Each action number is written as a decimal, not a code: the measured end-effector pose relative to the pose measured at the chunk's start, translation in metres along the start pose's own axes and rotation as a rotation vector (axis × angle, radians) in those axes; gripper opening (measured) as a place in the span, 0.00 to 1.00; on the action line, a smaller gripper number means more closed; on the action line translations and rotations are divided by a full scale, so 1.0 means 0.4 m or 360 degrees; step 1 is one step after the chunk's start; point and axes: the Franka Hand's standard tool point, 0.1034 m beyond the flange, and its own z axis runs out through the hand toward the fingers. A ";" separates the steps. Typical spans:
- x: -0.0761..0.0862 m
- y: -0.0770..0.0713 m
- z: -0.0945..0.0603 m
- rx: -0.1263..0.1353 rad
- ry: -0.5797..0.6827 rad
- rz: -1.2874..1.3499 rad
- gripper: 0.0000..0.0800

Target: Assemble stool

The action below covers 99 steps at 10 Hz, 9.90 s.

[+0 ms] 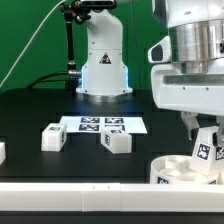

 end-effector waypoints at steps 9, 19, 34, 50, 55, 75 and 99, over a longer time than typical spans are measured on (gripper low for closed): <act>0.012 0.005 -0.001 0.0247 -0.0122 0.1402 0.43; -0.023 0.005 0.005 0.0339 -0.0210 0.2052 0.43; 0.124 0.017 -0.128 0.0287 -0.0219 0.0929 0.81; 0.157 0.157 -0.067 -0.0036 -0.0048 -0.0574 0.81; 0.171 0.169 -0.061 -0.0039 -0.0001 -0.1108 0.81; 0.162 0.381 0.015 -0.0392 -0.0406 -0.1740 0.81; 0.147 0.479 0.061 -0.1179 -0.1392 -0.1565 0.81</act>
Offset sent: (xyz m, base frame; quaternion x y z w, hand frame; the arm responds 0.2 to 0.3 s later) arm -0.0122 -0.0144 -0.0073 0.0275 -0.0029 0.2942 0.9554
